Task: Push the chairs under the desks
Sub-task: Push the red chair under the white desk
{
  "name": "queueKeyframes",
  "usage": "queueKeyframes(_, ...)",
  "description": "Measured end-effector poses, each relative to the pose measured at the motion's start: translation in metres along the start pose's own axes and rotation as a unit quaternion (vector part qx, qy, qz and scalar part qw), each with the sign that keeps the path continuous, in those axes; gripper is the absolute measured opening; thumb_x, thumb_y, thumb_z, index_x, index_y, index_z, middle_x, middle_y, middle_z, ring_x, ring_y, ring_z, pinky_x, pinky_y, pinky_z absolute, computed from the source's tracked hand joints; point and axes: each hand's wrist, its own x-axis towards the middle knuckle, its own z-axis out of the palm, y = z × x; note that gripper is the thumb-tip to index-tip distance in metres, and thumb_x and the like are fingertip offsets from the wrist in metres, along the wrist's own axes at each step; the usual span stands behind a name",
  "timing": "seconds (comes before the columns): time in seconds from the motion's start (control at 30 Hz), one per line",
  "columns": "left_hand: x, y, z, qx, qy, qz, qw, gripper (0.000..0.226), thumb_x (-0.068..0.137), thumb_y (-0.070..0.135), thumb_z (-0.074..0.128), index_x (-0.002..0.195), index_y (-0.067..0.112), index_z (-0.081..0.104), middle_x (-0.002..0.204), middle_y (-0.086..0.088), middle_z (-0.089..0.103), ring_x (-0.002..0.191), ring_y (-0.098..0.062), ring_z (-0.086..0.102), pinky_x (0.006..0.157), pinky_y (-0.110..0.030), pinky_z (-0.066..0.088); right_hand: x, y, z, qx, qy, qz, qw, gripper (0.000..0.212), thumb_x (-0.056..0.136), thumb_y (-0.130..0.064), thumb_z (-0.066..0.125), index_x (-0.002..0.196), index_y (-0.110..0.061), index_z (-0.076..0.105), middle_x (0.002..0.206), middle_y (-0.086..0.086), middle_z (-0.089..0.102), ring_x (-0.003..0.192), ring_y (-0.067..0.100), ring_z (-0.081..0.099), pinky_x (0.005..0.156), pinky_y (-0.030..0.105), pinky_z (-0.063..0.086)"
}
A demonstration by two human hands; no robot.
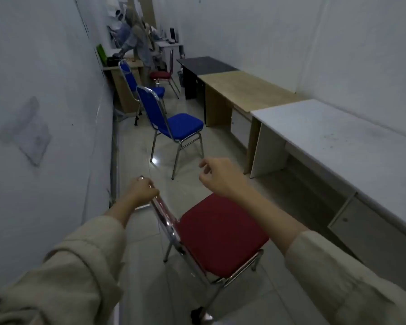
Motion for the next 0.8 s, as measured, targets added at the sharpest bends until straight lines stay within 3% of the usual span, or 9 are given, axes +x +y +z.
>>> queueKeyframes(0.1, 0.003, -0.019, 0.003, -0.073, -0.034, -0.045, 0.996, 0.061, 0.086, 0.032, 0.063, 0.140, 0.011, 0.044, 0.144, -0.021, 0.040, 0.128, -0.038, 0.045, 0.106, -0.042, 0.043, 0.002, -0.017, 0.036, -0.004, -0.041, 0.030, 0.999, 0.036, 0.091, -0.022, 0.055, 0.124, -0.007, 0.055, 0.118, 0.012, 0.065, 0.105, 0.025, 0.060, 0.086, 0.037, 0.051)
queueKeyframes(0.2, 0.002, -0.028, 0.004, -0.180, -0.081, -0.094, 0.976, 0.074, 0.089, 0.027, 0.062, 0.150, 0.015, 0.023, 0.150, -0.016, 0.032, 0.129, -0.038, 0.046, 0.088, -0.048, 0.052, 0.002, -0.031, 0.071, -0.003, -0.095, 0.057, 0.994, 0.042, 0.091, -0.026, 0.056, 0.128, -0.007, 0.051, 0.125, 0.013, 0.060, 0.110, 0.027, 0.058, 0.089, 0.038, 0.049)
queueKeyframes(0.27, 0.006, -0.031, 0.005, -0.235, -0.091, -0.103, 0.962, 0.075, 0.091, 0.023, 0.061, 0.151, 0.015, 0.016, 0.150, -0.016, 0.032, 0.131, -0.037, 0.044, 0.088, -0.050, 0.053, 0.004, -0.037, 0.093, 0.005, -0.114, 0.067, 0.991, 0.045, 0.089, -0.027, 0.058, 0.128, -0.006, 0.050, 0.126, 0.015, 0.058, 0.110, 0.029, 0.058, 0.089, 0.038, 0.050)
queueKeyframes(0.4, 0.017, -0.032, 0.008, -0.338, -0.135, -0.127, 0.923, 0.070, 0.091, 0.023, 0.061, 0.148, 0.014, 0.021, 0.147, -0.019, 0.036, 0.130, -0.039, 0.044, 0.080, -0.047, 0.056, 0.009, -0.045, 0.132, -0.007, -0.179, 0.089, 0.980, 0.059, 0.085, -0.033, 0.066, 0.130, -0.003, 0.043, 0.129, 0.019, 0.053, 0.111, 0.032, 0.057, 0.092, 0.043, 0.052)
queueKeyframes(0.5, 0.027, -0.030, 0.010, -0.382, -0.148, -0.133, 0.902, 0.065, 0.090, 0.020, 0.062, 0.144, 0.009, 0.027, 0.139, -0.025, 0.045, 0.122, -0.041, 0.052, 0.083, -0.049, 0.056, 0.014, -0.043, 0.152, -0.026, -0.228, 0.107, 0.967, 0.071, 0.082, -0.034, 0.072, 0.134, -0.003, 0.036, 0.132, 0.020, 0.048, 0.117, 0.034, 0.052, 0.094, 0.042, 0.049)
queueKeyframes(0.57, 0.035, -0.031, 0.016, -0.414, -0.129, -0.141, 0.890, 0.068, 0.089, 0.016, 0.062, 0.145, 0.009, 0.023, 0.134, -0.029, 0.049, 0.111, -0.042, 0.060, 0.086, -0.052, 0.056, 0.013, -0.040, 0.161, -0.054, -0.243, 0.104, 0.963, 0.067, 0.081, -0.025, 0.073, 0.132, -0.005, 0.034, 0.129, 0.020, 0.048, 0.113, 0.035, 0.054, 0.087, 0.041, 0.049)
queueKeyframes(0.67, 0.049, -0.034, 0.027, -0.434, -0.118, -0.158, 0.879, 0.068, 0.089, 0.012, 0.062, 0.145, 0.007, 0.024, 0.126, -0.027, 0.053, 0.089, -0.035, 0.063, 0.076, -0.047, 0.056, 0.010, -0.033, 0.169, -0.083, -0.245, 0.068, 0.963, 0.073, 0.081, -0.010, 0.068, 0.139, -0.008, 0.024, 0.126, 0.020, 0.048, 0.107, 0.039, 0.056, 0.072, 0.038, 0.043)
queueKeyframes(0.8, 0.064, -0.032, 0.037, -0.440, -0.115, -0.178, 0.873, 0.068, 0.089, 0.014, 0.063, 0.143, 0.007, 0.024, 0.119, -0.027, 0.054, 0.088, -0.035, 0.061, 0.065, -0.045, 0.054, 0.015, -0.028, 0.170, -0.056, -0.247, 0.037, 0.967, 0.075, 0.080, -0.002, 0.066, 0.140, -0.006, 0.022, 0.125, 0.023, 0.047, 0.103, 0.041, 0.057, 0.068, 0.035, 0.040)
